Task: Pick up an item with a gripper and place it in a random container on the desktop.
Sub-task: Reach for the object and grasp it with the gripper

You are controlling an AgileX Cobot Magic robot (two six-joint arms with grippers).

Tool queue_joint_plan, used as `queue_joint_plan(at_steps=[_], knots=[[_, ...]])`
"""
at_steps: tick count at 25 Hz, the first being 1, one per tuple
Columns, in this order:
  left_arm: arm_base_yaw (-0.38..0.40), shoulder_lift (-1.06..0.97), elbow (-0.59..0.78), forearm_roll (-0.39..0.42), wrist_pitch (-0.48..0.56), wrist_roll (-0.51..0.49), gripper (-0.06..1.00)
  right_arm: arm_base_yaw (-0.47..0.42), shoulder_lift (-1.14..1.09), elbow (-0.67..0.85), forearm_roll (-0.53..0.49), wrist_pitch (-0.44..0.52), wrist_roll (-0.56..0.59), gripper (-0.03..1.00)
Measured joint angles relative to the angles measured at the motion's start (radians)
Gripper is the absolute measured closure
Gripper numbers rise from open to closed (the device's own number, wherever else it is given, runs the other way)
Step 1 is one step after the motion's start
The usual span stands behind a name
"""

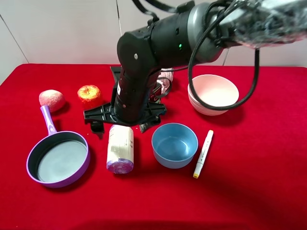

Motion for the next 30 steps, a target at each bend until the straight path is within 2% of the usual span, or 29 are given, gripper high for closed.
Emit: queue_joint_plan(at_steps=[8,30], knots=[[0.0,0.0,0.0,0.0,0.0,0.0,-0.04,0.0,0.05,-0.002,-0.004,-0.039,0.001,0.28],[0.0,0.0,0.0,0.0,0.0,0.0,-0.04,0.0,0.175,-0.031,-0.044,-0.069,0.027,0.28]])
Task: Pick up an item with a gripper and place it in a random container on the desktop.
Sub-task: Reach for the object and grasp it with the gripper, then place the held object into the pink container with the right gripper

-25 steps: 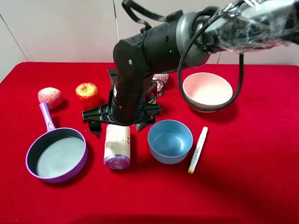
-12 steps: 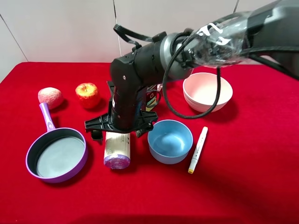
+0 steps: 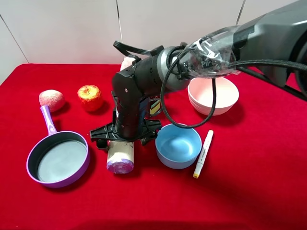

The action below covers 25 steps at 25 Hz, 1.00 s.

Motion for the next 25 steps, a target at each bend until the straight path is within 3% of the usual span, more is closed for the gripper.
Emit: queue_joint_plan(at_steps=[3,8,25], knots=[[0.0,0.0,0.0,0.0,0.0,0.0,-0.04,0.0,0.001,-0.001,-0.005,0.0,0.011,0.28],[0.0,0.0,0.0,0.0,0.0,0.0,-0.04,0.0,0.002,-0.001,-0.005,0.002,0.022,0.5],[0.0,0.0,0.0,0.0,0.0,0.0,-0.04,0.0,0.0,-0.001,-0.005,0.011,0.026,0.5]])
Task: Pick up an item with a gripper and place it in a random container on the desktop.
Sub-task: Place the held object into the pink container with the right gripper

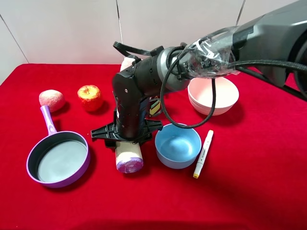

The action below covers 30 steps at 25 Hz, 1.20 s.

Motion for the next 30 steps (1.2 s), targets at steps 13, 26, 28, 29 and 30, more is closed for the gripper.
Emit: queue_joint_plan(at_steps=[13,26,28,29,30], knots=[[0.0,0.0,0.0,0.0,0.0,0.0,-0.04,0.0,-0.077,-0.028,-0.011,0.095,0.0,0.51],[0.0,0.0,0.0,0.0,0.0,0.0,-0.04,0.0,-0.093,-0.259,-0.016,0.354,-0.064,0.51],[0.0,0.0,0.0,0.0,0.0,0.0,-0.04,0.0,-0.093,-0.29,-0.02,0.403,-0.082,0.51],[0.0,0.0,0.0,0.0,0.0,0.0,-0.04,0.0,-0.093,-0.301,-0.023,0.428,-0.091,0.51],[0.0,0.0,0.0,0.0,0.0,0.0,-0.04,0.0,-0.093,-0.315,-0.022,0.449,-0.098,0.51]])
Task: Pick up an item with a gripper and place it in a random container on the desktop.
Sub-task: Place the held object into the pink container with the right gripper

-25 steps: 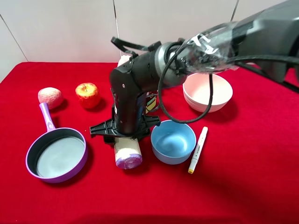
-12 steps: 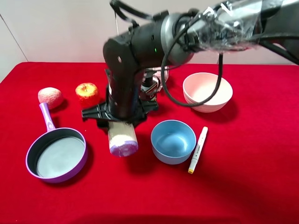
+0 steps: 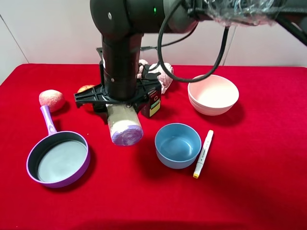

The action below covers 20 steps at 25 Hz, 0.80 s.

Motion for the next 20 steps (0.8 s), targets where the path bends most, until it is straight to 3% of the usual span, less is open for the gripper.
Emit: queue_joint_plan(at_steps=[6,20], knots=[[0.0,0.0,0.0,0.0,0.0,0.0,-0.04,0.0,-0.014,-0.047,-0.022,0.105,-0.043,0.51],[0.0,0.0,0.0,0.0,0.0,0.0,-0.04,-0.008,-0.106,-0.052,-0.211,0.118,-0.061,0.51]])
